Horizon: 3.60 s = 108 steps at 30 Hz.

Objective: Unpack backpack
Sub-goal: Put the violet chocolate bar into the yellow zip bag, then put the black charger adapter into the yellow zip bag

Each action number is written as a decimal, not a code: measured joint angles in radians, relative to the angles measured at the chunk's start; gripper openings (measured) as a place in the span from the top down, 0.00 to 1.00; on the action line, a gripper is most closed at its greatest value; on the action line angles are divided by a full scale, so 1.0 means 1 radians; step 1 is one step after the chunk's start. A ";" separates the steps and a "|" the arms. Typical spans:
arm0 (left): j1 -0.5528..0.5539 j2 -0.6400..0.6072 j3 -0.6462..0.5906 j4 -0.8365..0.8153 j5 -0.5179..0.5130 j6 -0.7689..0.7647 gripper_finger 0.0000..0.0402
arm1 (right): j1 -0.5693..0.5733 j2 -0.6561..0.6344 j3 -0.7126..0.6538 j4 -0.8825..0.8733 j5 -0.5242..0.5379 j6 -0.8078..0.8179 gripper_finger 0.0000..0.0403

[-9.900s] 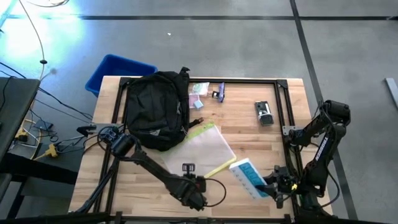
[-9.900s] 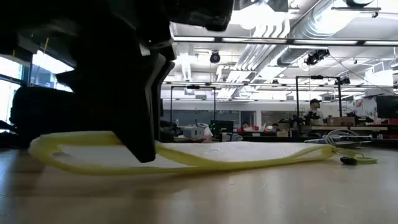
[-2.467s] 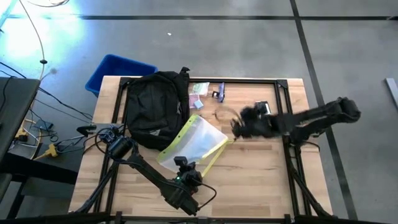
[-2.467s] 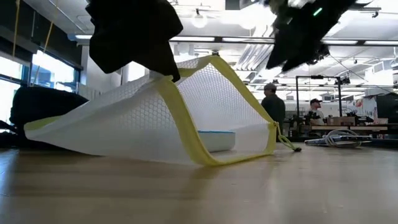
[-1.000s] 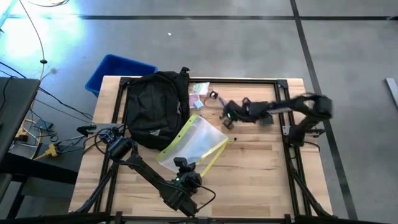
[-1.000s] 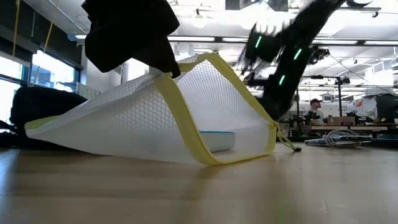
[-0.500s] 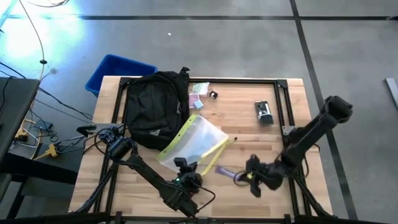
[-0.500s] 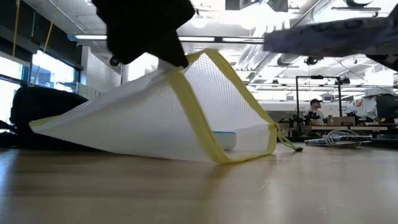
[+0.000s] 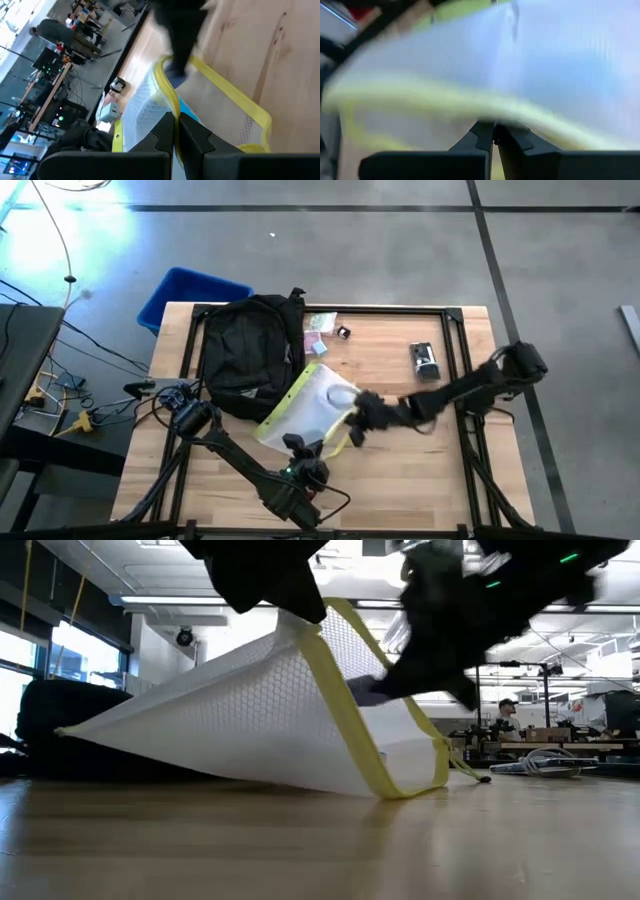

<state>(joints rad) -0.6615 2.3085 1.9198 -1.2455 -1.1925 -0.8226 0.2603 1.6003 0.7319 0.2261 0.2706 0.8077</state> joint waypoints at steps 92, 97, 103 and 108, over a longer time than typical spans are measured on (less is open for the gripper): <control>0.055 -0.002 -0.058 0.020 0.050 0.028 1.00 | -0.694 0.083 0.169 -0.193 -0.300 -0.814 0.82; 0.072 -0.002 -0.058 0.020 0.030 0.014 1.00 | -0.797 0.170 0.169 -0.116 -0.334 -0.774 0.81; 0.117 -0.002 -0.058 0.000 0.050 0.005 1.00 | -0.822 0.241 0.169 0.016 -0.380 -0.868 0.80; 0.140 -0.002 -0.058 0.014 0.105 -0.011 1.00 | -0.824 0.233 0.170 0.038 -0.281 -0.948 0.69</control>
<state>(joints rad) -0.5211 2.3066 1.8622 -1.2316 -1.0873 -0.8331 -0.5632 1.8331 0.9016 0.2642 -0.0102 -0.1406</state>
